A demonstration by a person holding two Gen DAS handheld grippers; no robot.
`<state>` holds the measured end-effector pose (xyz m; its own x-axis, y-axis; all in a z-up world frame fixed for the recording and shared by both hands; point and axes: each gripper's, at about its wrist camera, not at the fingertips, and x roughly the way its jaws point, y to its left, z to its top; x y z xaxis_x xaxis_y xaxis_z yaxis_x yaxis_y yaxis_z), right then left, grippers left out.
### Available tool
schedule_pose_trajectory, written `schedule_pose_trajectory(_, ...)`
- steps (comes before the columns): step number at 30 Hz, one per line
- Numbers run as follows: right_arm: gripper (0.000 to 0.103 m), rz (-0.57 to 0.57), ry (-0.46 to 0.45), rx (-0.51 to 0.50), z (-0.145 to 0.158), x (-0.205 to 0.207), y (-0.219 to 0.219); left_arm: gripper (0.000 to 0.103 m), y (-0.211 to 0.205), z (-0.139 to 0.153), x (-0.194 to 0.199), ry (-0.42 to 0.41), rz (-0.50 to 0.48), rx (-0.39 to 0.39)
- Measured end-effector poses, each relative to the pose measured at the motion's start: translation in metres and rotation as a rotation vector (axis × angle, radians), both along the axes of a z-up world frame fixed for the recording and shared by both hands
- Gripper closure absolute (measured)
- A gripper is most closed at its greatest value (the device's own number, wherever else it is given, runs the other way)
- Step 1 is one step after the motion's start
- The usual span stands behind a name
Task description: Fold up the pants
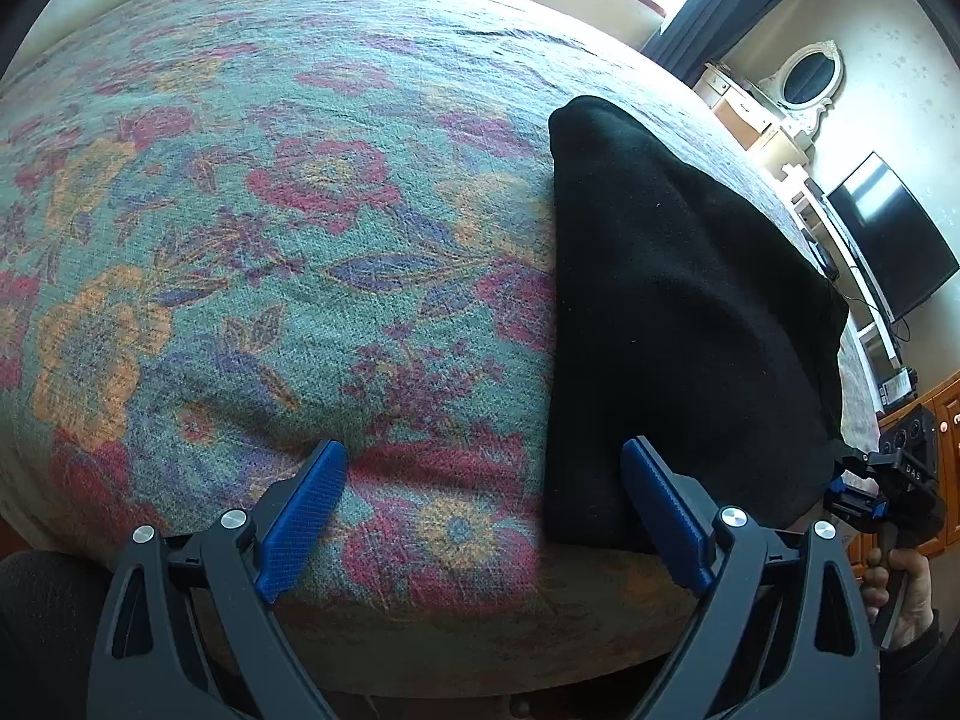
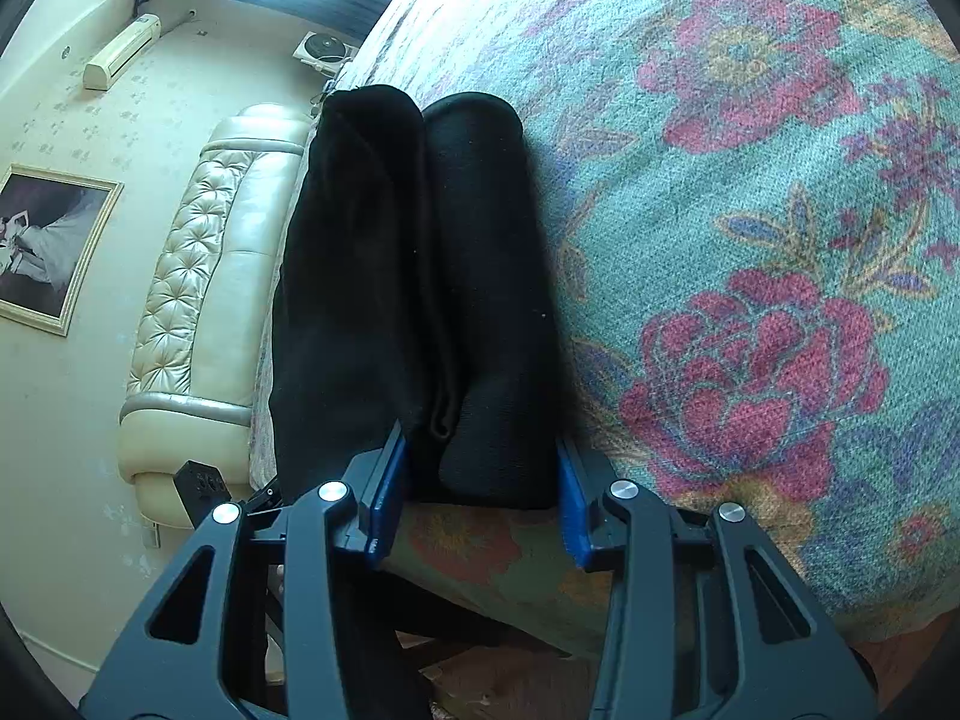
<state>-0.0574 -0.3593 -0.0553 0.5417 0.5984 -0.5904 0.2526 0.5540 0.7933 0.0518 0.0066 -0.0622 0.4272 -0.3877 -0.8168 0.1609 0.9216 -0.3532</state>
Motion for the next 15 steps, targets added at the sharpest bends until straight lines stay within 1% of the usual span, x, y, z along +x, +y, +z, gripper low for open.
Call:
schedule_pose_trajectory(5, 0.061, 0.0, 0.0, 0.01, -0.001, -0.001, -0.004, 0.01, 0.003, 0.0, 0.001, -0.005, -0.002, -0.021)
schedule_pose_trajectory(7, 0.061, 0.003, 0.003, 0.016, 0.001, -0.001, -0.007, 0.011, 0.006, 0.003, 0.002, 0.013, -0.003, -0.036)
schedule_pose_trajectory(9, 0.058, 0.006, 0.001, 0.029, 0.002, -0.004, -0.009, 0.011, 0.01, 0.009, 0.006, 0.046, 0.002, -0.069)
schedule_pose_trajectory(11, 0.051, 0.002, -0.001, 0.028, 0.006, -0.008, -0.015, 0.011, 0.018, 0.019, 0.012, 0.056, 0.005, -0.125)
schedule_pose_trajectory(13, 0.047, -0.021, 0.0, -0.001, 0.015, -0.013, -0.026, 0.011, 0.026, 0.029, 0.02, 0.035, 0.005, -0.156)
schedule_pose_trajectory(14, 0.035, -0.029, -0.007, -0.018, 0.022, -0.015, -0.033, 0.011, 0.028, 0.033, 0.025, 0.024, -0.003, -0.167)
schedule_pose_trajectory(15, 0.027, -0.036, -0.019, -0.042, 0.029, -0.015, -0.038, 0.011, 0.029, 0.035, 0.031, 0.018, -0.02, -0.174)
